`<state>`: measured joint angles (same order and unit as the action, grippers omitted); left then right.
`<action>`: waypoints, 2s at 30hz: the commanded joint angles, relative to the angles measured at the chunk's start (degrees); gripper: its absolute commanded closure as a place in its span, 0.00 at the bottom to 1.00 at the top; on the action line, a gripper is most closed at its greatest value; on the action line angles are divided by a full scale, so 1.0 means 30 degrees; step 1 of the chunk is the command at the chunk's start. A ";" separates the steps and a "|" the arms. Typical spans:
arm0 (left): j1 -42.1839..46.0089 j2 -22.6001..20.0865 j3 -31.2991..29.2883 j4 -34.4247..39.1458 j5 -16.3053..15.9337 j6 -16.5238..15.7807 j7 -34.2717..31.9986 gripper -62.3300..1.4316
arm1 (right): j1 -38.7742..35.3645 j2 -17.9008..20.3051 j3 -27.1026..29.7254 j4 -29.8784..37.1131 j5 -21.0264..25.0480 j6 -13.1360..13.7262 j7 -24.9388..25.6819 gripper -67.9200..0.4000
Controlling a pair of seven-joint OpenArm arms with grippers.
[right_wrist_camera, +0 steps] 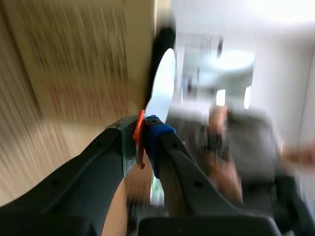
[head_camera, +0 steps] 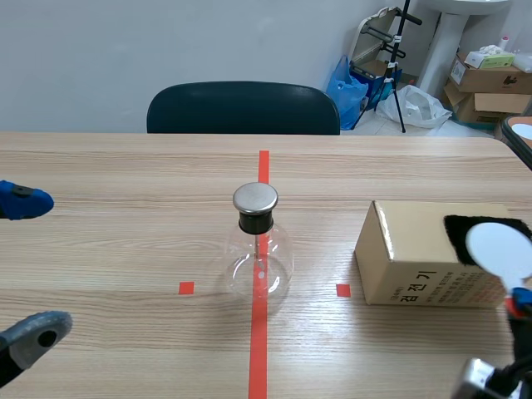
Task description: Do the electroscope experiment
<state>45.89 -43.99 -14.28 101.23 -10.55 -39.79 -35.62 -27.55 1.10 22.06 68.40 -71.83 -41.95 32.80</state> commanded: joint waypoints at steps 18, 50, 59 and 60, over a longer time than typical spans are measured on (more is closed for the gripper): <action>0.0044 -0.0007 0.0007 0.0087 -0.0291 -0.0030 -0.0313 0.01 | -0.0087 0.0328 0.0291 0.0066 0.0051 -0.0044 -0.0510 0.98; 0.0044 -0.0007 0.0007 0.0124 -0.0342 -0.0030 -0.0692 0.01 | 0.0044 0.0466 0.0364 0.0066 -0.0219 0.0459 0.3468 0.98; 0.0044 -0.0007 0.0007 0.0124 -0.0342 -0.0030 -0.0692 0.01 | 0.0036 0.0466 0.0379 0.0066 -0.0466 0.1370 0.2900 0.98; 0.0044 -0.0007 0.0007 0.0124 -0.0342 -0.0030 -0.0692 0.01 | 0.0080 0.0474 0.0372 0.0066 -0.0393 0.1348 0.3687 0.98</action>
<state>45.89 -43.99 -14.28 101.23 -10.59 -39.79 -36.69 -27.66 2.61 23.88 68.40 -73.17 -38.00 43.72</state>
